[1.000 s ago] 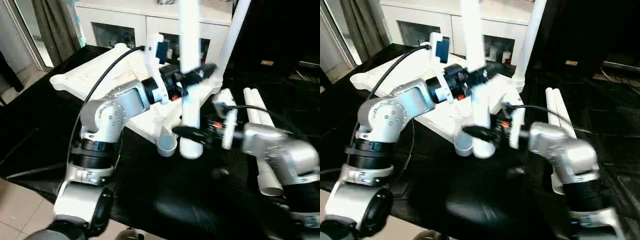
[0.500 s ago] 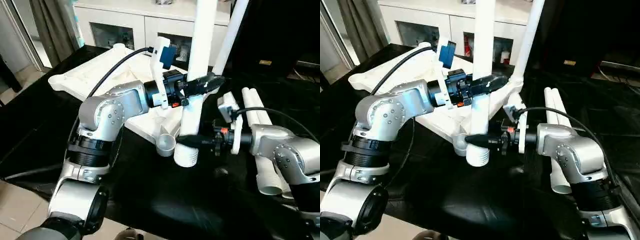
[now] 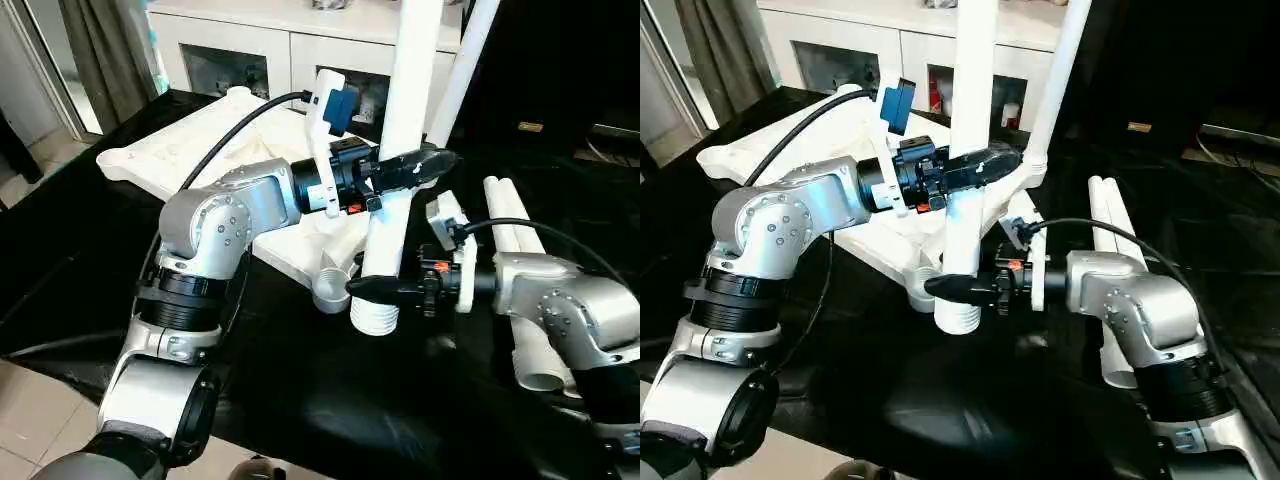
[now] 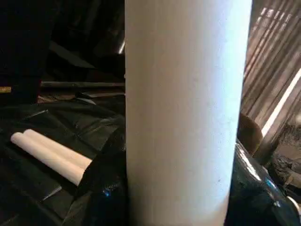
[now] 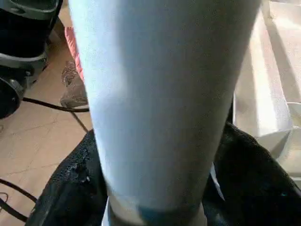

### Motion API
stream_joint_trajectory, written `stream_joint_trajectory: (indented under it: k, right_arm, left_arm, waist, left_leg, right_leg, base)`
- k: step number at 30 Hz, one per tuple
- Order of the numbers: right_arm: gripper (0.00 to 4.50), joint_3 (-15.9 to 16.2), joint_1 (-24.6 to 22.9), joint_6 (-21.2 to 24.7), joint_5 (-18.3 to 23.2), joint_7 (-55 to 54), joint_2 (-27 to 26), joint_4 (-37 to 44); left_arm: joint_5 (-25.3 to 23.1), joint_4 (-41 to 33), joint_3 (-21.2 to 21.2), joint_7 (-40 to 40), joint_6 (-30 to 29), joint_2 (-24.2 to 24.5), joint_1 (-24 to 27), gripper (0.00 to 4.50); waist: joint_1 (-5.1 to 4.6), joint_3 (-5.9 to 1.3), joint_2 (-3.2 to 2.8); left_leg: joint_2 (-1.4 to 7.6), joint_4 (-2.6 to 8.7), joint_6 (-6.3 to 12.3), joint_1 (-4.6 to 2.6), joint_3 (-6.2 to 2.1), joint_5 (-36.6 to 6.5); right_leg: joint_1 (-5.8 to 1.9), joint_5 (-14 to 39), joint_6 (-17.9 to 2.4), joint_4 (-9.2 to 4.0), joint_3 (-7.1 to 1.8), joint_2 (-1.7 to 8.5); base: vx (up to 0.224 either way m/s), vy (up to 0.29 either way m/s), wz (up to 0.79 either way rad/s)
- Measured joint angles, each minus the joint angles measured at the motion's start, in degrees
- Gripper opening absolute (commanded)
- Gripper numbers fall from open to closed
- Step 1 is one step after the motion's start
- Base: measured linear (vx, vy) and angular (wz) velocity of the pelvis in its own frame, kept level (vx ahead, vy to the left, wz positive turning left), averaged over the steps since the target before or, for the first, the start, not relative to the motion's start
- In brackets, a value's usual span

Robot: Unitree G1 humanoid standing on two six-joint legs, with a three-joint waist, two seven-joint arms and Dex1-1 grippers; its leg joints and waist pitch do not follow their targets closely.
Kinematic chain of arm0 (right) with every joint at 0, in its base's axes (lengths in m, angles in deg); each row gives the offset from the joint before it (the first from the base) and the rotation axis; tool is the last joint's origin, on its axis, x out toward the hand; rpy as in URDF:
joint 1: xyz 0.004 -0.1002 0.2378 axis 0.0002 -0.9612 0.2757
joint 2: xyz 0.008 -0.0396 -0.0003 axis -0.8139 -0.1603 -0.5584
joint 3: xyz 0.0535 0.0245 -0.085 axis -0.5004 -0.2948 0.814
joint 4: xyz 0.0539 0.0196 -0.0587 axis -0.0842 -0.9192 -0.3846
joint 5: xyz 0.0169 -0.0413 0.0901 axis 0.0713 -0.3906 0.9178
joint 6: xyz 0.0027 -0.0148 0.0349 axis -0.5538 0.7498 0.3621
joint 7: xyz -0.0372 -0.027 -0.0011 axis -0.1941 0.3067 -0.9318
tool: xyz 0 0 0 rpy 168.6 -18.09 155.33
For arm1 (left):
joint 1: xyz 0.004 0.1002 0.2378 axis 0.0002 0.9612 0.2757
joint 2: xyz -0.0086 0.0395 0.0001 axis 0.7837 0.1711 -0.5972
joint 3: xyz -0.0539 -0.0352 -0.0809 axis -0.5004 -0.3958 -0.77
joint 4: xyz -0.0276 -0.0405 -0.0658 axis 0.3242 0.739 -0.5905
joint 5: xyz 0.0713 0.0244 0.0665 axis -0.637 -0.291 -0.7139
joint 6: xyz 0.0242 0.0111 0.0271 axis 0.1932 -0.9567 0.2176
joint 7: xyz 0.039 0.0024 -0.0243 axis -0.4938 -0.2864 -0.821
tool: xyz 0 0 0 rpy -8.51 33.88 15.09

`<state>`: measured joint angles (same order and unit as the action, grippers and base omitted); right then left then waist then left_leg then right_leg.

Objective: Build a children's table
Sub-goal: Pick table leg

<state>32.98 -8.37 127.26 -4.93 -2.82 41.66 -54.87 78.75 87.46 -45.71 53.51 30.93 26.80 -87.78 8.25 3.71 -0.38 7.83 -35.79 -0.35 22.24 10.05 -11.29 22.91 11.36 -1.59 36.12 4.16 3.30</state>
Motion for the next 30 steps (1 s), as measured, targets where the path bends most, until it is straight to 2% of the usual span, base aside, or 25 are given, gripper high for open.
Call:
stream_joint_trajectory:
  k: [5, 7, 10, 13, 17, 20, 22, 25, 27, 30]
  right_arm:
    - [2.93, 0.0, 0.0, 0.2, 0.3, 0.0, -0.2, 0.0]
    - [2.58, 0.0, 0.0, 0.3, 0.3, 0.0, -0.6, 0.0]
    - [2.46, 0.0, 0.0, 0.3, 0.4, 0.1, -0.8, 0.0]
    - [2.09, 0.0, 0.0, 0.3, 0.4, 0.0, -1.1, 0.0]
    - [1.98, 0.2, 0.0, 0.3, 0.4, 0.0, -1.2, 0.1]
    - [1.98, 0.3, -0.1, -0.1, 0.2, -0.1, -1.3, 0.1]
    - [2.66, 0.3, -0.2, -0.4, 0.2, -0.3, -1.6, 0.1]
    - [2.68, 0.2, -0.2, -0.4, 0.2, -0.8, -1.7, 0.0]
    - [2.94, 0.2, -0.2, -0.4, 0.2, -0.9, -1.7, 0.0]
    - [2.94, -0.2, -0.2, -0.3, 0.5, -1.1, -1.7, 0.0]
  left_arm:
    - [0.2, -0.1, 0.0, 0.1, -0.1, 0.2, 0.0, 1.82]
    - [0.2, -0.2, 0.0, 0.2, -0.1, 0.3, 0.0, 1.82]
    - [0.2, -0.2, 0.0, 0.2, -0.1, 0.6, 0.0, 1.82]
    - [0.1, -0.2, 0.0, 0.3, 0.0, 0.8, 0.0, 1.82]
    - [0.1, -0.2, 0.1, 0.4, -0.1, 1.0, 0.0, 1.82]
    - [0.1, -0.2, 0.1, 0.6, -0.1, 1.1, 0.0, 1.82]
    - [0.1, -0.2, 0.2, 0.7, -0.1, 1.1, 0.0, 1.82]
    - [0.1, -0.4, 0.4, 1.4, -0.1, 1.2, 0.0, 1.82]
    - [0.1, -0.5, 0.7, 1.4, 0.0, 1.3, 0.0, 1.82]
    - [0.1, -0.5, 0.8, 1.7, 0.0, 1.4, 0.0, 1.82]
  waist:
    - [-0.01, 0.00, 0.00]
    - [-0.02, 0.00, 0.00]
    - [0.00, 0.00, 0.00]
    - [0.00, 0.00, -0.01]
    - [0.00, 0.00, -0.01]
    - [0.00, -0.01, -0.01]
    - [-0.03, -0.01, -0.02]
    - [-0.01, -0.01, -0.03]
    - [-0.01, -0.01, -0.03]
    - [-0.02, -0.02, -0.03]
  left_leg:
    - [0.00, 0.00, 0.00, 0.00, 0.00, 0.0]
    - [0.00, 0.00, 0.00, -0.01, 0.00, 0.0]
    - [0.00, 0.00, 0.00, 0.00, 0.00, 0.0]
    - [0.00, -0.01, 0.00, 0.00, 0.00, 0.0]
    - [0.00, -0.01, 0.00, -0.01, 0.00, 0.0]
    - [0.00, -0.01, 0.00, -0.01, 0.00, 0.0]
    - [0.00, -0.01, 0.00, -0.01, 0.00, 0.0]
    - [0.00, -0.01, 0.00, -0.01, 0.00, 0.0]
    - [0.00, -0.01, 0.00, -0.01, 0.00, 0.0]
    - [0.00, -0.01, 0.00, -0.01, 0.00, 0.0]
  right_leg:
    - [0.00, 0.0, 0.0, 0.00, 0.00, 0.00]
    - [0.00, 0.0, 0.0, 0.01, 0.00, 0.00]
    - [0.00, 0.0, 0.0, 0.01, 0.00, 0.00]
    - [0.00, 0.0, 0.0, 0.01, 0.00, 0.00]
    - [-0.01, 0.0, 0.0, 0.01, 0.00, 0.00]
    - [-0.01, 0.0, 0.0, 0.01, 0.00, 0.00]
    - [0.00, 0.0, 0.0, 0.01, 0.00, 0.00]
    - [-0.01, 0.0, 0.0, 0.01, 0.00, 0.00]
    - [-0.01, 0.0, 0.0, 0.01, 0.00, 0.00]
    - [-0.01, 0.0, 0.0, 0.01, 0.00, 0.00]
  base:
    - [0.000, 0.000, 0.00]
    - [0.000, 0.000, 0.00]
    - [0.000, 0.000, 0.00]
    - [0.000, 0.000, 0.00]
    - [0.000, 0.000, 0.00]
    - [0.000, 0.000, 0.00]
    - [0.000, 0.000, 0.00]
    - [0.000, 0.000, 0.00]
    - [0.000, 0.000, 0.00]
    - [0.000, 0.000, 0.00]
